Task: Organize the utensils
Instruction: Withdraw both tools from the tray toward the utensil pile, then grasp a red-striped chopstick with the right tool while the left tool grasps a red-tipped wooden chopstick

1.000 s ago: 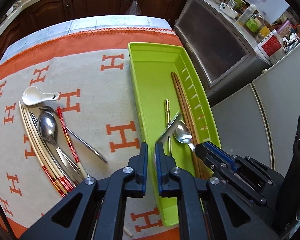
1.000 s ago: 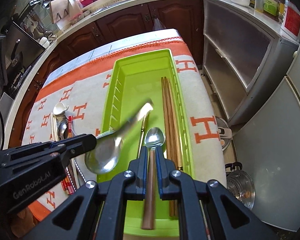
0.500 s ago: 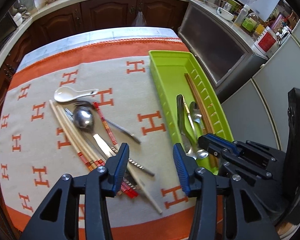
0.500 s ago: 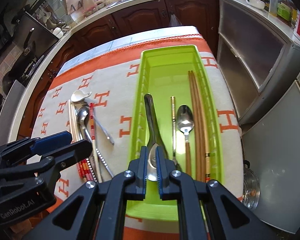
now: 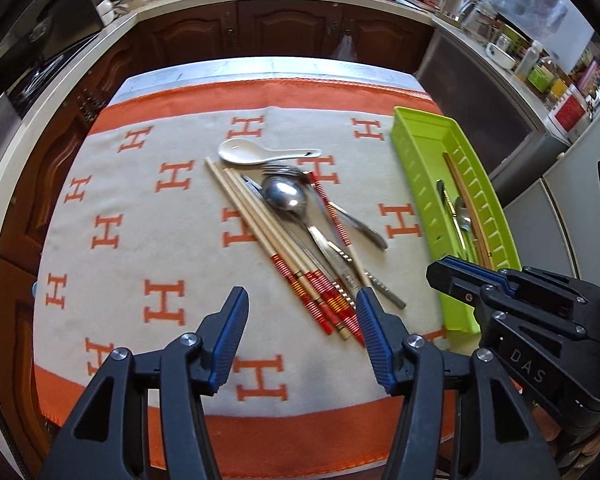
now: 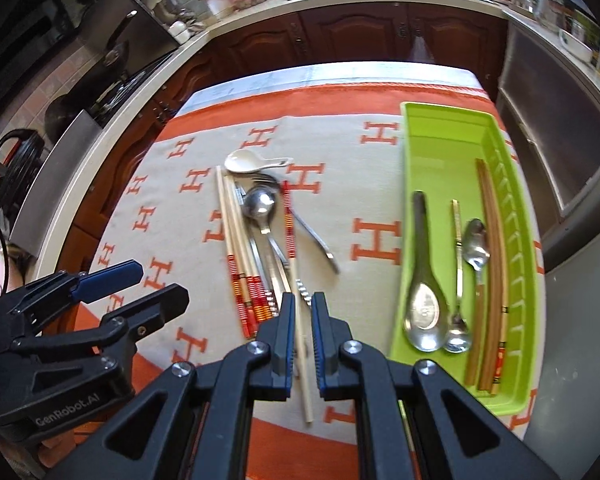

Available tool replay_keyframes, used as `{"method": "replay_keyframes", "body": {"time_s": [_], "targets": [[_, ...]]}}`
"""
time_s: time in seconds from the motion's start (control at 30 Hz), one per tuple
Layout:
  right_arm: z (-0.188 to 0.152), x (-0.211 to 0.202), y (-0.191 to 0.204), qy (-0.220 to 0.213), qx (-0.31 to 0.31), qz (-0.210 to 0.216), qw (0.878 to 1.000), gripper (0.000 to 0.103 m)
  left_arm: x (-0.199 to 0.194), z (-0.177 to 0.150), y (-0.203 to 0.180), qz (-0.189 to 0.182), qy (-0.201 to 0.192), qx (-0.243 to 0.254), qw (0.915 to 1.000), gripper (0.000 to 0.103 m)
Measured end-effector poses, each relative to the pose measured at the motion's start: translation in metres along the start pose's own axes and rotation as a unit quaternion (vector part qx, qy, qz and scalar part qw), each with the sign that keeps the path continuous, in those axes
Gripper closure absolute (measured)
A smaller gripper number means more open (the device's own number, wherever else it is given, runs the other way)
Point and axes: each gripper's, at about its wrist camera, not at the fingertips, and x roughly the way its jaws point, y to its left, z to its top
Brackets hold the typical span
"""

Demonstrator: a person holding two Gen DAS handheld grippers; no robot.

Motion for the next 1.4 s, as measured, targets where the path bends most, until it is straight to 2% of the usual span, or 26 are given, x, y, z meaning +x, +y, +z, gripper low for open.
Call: {"method": "replay_keyframes", "body": {"time_s": [0.27, 0.53, 0.9, 1.1, 1.27, 1.4], "targets": [[0.004, 0.011, 0.037, 0.010, -0.033, 0.024, 0.999, 0.094, -0.002, -0.013, 0.036, 0.010, -0.001, -0.043, 0.9990, 0.047], [0.008, 0.021, 0.054, 0.017, -0.054, 0.033, 0.998, 0.094, 0.005, -0.017, 0.066, 0.018, -0.002, -0.075, 0.9970, 0.046], [0.015, 0.048, 0.056, 0.033, -0.057, 0.034, 0.997, 0.094, 0.034, -0.011, 0.086, -0.017, 0.011, -0.112, 0.9935, 0.046], [0.021, 0.063, 0.035, 0.042, -0.031, 0.016, 0.999, 0.094, 0.056, 0.004, 0.078, -0.045, 0.020, -0.118, 0.9918, 0.057], [0.025, 0.072, 0.019, 0.047, -0.008, 0.007, 0.999, 0.094, 0.075, 0.014, 0.068, -0.060, 0.033, -0.118, 0.9907, 0.061], [0.027, 0.078, 0.009, 0.049, 0.002, 0.001, 0.999, 0.094, 0.089, 0.021, 0.061, -0.068, 0.049, -0.125, 0.9886, 0.072]]}}
